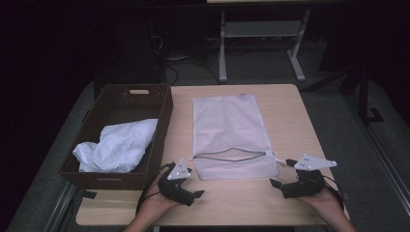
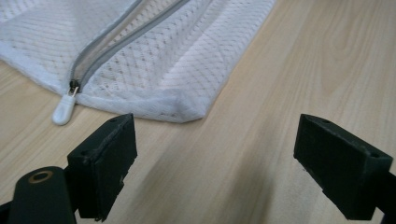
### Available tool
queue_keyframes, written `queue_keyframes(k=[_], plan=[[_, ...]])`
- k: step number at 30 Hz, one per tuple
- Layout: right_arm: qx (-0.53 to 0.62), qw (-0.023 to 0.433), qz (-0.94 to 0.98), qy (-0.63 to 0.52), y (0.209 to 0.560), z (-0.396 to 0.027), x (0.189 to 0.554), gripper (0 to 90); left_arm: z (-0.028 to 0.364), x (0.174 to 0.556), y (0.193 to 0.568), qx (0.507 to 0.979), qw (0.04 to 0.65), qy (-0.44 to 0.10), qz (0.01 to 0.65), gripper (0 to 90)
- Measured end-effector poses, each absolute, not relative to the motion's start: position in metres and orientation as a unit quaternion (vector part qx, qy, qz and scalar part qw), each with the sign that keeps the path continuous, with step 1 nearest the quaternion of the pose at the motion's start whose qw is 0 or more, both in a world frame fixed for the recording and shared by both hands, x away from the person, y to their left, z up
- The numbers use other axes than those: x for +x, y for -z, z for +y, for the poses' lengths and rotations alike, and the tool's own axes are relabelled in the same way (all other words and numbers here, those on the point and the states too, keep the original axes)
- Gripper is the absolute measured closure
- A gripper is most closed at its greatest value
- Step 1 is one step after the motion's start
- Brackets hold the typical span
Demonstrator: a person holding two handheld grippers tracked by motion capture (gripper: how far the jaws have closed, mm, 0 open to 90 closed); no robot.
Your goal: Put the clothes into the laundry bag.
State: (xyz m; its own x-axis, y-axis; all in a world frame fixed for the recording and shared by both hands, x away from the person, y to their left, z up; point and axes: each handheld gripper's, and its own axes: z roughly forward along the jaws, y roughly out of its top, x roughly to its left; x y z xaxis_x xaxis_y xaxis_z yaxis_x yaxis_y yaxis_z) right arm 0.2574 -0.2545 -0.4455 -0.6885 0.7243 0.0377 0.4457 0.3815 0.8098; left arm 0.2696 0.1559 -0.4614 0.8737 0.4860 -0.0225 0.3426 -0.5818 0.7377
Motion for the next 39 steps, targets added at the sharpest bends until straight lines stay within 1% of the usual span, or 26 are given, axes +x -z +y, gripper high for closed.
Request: queue_keyframes(k=[11, 20, 38, 39], plan=[[0.348, 0.171, 0.818, -0.424, 0.44, -0.247, 0.264, 6.2, 0.153, 0.272, 0.46, 0.885, 0.39, -0.098, 0.235, 13.0], [0.344, 0.161, 0.823, -0.423, 0.438, -0.242, 0.273, 6.5, 0.155, 0.273, 0.462, 0.886, 0.39, -0.094, 0.234, 12.9], [0.335, 0.158, 0.822, -0.433, 0.43, -0.225, 0.308, 7.0, 0.159, 0.273, 0.462, 0.884, 0.394, -0.089, 0.236, 13.0], [0.337, 0.157, 0.821, -0.434, 0.429, -0.225, 0.31, 8.2, 0.159, 0.273, 0.462, 0.884, 0.394, -0.089, 0.236, 12.9]])
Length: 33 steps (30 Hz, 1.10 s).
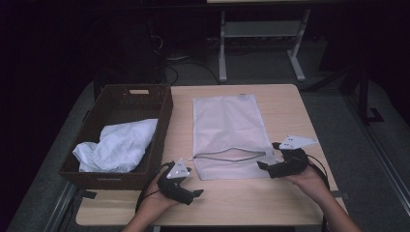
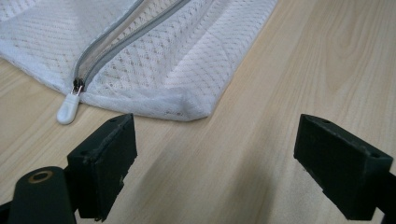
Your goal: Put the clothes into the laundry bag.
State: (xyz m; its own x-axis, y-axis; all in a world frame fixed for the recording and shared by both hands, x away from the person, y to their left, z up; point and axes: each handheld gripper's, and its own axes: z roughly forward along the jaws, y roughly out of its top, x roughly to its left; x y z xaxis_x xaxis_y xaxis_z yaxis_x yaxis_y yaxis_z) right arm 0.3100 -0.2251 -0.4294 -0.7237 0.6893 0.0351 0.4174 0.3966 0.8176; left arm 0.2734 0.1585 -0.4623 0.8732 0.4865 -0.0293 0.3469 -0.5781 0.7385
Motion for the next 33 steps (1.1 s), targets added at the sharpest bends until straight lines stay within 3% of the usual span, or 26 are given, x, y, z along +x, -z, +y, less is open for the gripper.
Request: queue_keyframes(k=[1, 12, 21, 33], plan=[[0.338, 0.153, 0.821, -0.434, 0.429, -0.225, 0.311, 13.7, 0.159, 0.273, 0.462, 0.884, 0.394, -0.087, 0.237, 12.9], [0.352, 0.149, 0.822, -0.422, 0.426, -0.225, 0.332, 15.1, 0.159, 0.272, 0.463, 0.885, 0.392, -0.086, 0.234, 12.9], [0.368, 0.148, 0.819, -0.414, 0.421, -0.22, 0.356, 22.6, 0.161, 0.271, 0.462, 0.884, 0.395, -0.089, 0.235, 12.9], [0.402, 0.156, 0.801, -0.416, 0.418, -0.222, 0.387, 39.1, 0.161, 0.271, 0.463, 0.884, 0.395, -0.087, 0.234, 12.9]])
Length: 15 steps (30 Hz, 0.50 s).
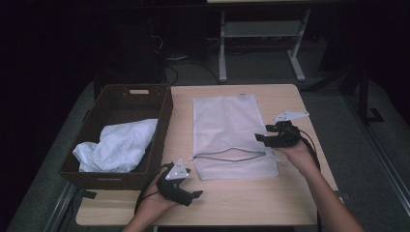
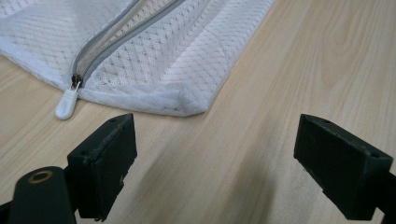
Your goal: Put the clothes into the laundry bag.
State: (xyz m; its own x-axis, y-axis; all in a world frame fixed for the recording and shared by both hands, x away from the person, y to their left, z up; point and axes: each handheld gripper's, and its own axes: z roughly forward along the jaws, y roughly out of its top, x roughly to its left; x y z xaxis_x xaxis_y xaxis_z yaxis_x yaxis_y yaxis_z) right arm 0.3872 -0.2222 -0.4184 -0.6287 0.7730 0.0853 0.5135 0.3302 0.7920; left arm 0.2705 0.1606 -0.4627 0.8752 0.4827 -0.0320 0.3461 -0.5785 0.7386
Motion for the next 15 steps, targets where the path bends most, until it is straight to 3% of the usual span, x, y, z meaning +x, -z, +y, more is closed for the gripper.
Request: queue_keyframes(k=[15], plan=[[0.451, 0.171, 0.789, -0.381, 0.444, -0.227, 0.429, 85.9, 0.16, 0.271, 0.464, 0.884, 0.396, -0.085, 0.231, 13.0]])
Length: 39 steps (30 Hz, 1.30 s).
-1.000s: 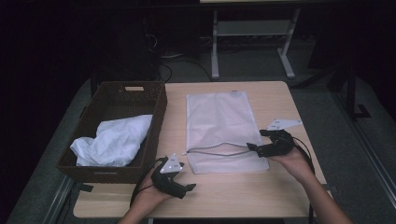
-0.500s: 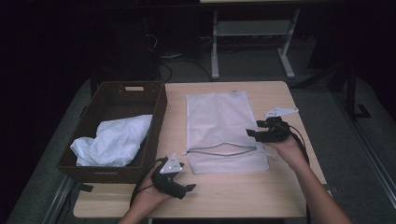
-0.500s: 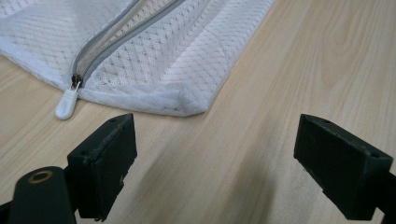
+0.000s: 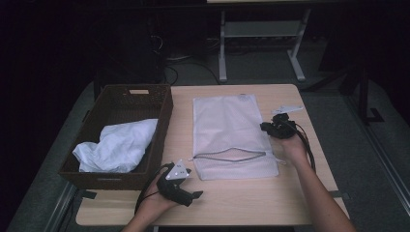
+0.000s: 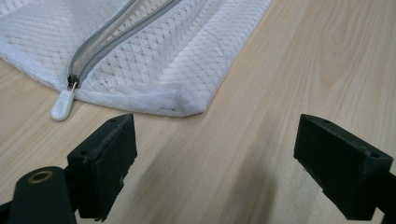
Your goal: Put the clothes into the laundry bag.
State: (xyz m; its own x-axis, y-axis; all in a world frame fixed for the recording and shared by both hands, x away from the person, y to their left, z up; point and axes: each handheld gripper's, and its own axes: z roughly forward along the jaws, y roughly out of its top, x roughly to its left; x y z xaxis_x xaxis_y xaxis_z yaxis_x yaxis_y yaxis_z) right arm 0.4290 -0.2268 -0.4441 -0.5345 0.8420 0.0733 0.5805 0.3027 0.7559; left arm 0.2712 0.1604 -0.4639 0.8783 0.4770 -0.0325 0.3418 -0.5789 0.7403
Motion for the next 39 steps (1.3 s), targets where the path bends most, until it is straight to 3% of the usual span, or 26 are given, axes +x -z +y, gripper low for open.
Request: queue_keyframes(k=[3, 16, 39], plan=[[0.456, 0.182, 0.787, -0.375, 0.452, -0.229, 0.435, 89.6, 0.161, 0.271, 0.464, 0.884, 0.396, -0.086, 0.232, 13.0], [0.458, 0.155, 0.813, -0.324, 0.469, -0.23, 0.438, 89.6, 0.161, 0.27, 0.464, 0.886, 0.393, -0.088, 0.229, 12.9], [0.461, 0.142, 0.825, -0.295, 0.464, -0.255, 0.413, 89.6, 0.159, 0.269, 0.464, 0.886, 0.396, -0.085, 0.226, 13.0]])
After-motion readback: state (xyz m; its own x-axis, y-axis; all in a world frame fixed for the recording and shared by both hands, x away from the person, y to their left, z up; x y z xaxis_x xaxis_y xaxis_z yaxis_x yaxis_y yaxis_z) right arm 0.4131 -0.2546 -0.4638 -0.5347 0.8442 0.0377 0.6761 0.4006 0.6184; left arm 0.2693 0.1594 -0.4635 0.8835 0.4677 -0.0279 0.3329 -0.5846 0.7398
